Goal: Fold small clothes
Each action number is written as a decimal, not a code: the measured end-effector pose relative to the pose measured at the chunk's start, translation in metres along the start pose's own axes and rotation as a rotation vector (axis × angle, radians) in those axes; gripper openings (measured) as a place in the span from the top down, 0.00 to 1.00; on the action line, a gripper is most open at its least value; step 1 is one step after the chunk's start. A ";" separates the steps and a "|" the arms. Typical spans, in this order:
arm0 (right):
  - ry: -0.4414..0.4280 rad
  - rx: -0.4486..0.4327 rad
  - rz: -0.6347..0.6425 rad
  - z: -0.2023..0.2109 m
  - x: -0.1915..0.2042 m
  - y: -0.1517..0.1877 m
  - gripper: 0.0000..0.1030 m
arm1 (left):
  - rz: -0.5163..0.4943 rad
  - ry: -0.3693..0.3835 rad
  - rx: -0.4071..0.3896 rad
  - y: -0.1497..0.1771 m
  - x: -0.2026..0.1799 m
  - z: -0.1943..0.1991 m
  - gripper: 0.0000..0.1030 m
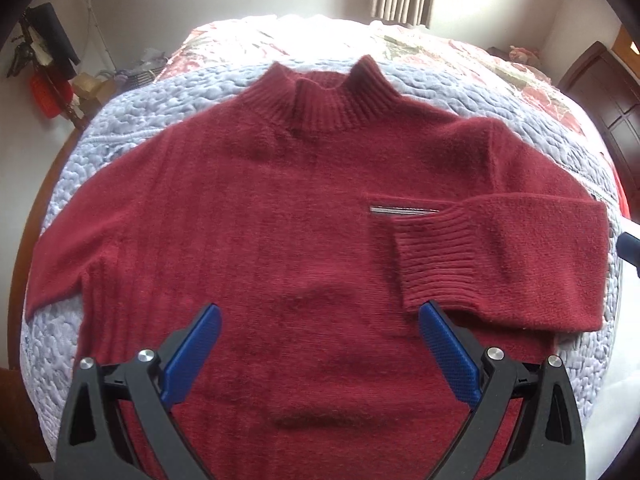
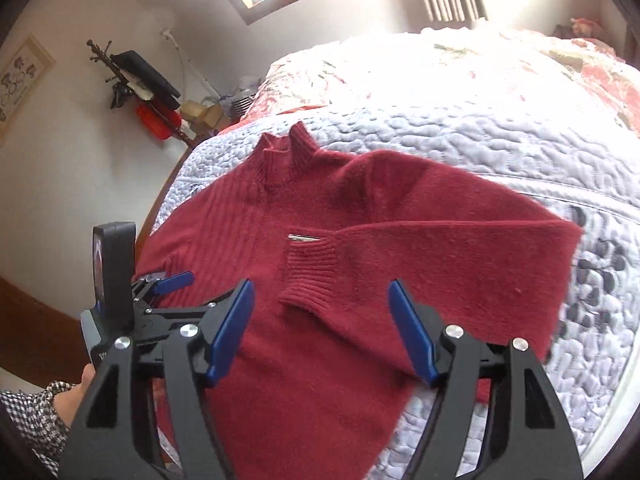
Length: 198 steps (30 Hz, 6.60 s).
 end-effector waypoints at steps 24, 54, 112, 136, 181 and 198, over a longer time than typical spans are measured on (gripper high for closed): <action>0.202 0.061 -0.181 0.015 -0.108 0.095 0.34 | 0.131 0.255 0.076 -0.015 -0.090 -0.018 0.83; 0.134 0.205 -0.175 -0.094 -0.052 0.048 0.84 | 0.244 0.030 -0.062 -0.042 0.139 -0.022 0.76; 0.252 0.278 0.062 -0.221 0.163 -0.025 0.41 | 0.786 0.056 0.126 0.049 0.510 -0.016 0.34; 0.295 0.317 0.062 -0.226 0.137 -0.007 0.41 | 1.105 0.144 -0.023 0.015 0.570 -0.034 0.88; 0.304 0.233 -0.175 -0.117 0.008 0.069 0.37 | -0.001 0.424 0.056 -0.020 0.023 -0.045 0.60; 0.205 0.229 0.107 -0.168 0.142 -0.018 0.38 | 0.135 0.112 0.019 -0.070 0.227 -0.020 0.29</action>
Point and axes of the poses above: each gripper's, at about its wrist camera, not at the fingertips, and z roughly against the way its jaws point, x to its left, y to its underside, the point moved 10 cm from there along -z, roughly the way its jaws point, and after that the axes turned 8 degrees about z, right-handed, at the moved point
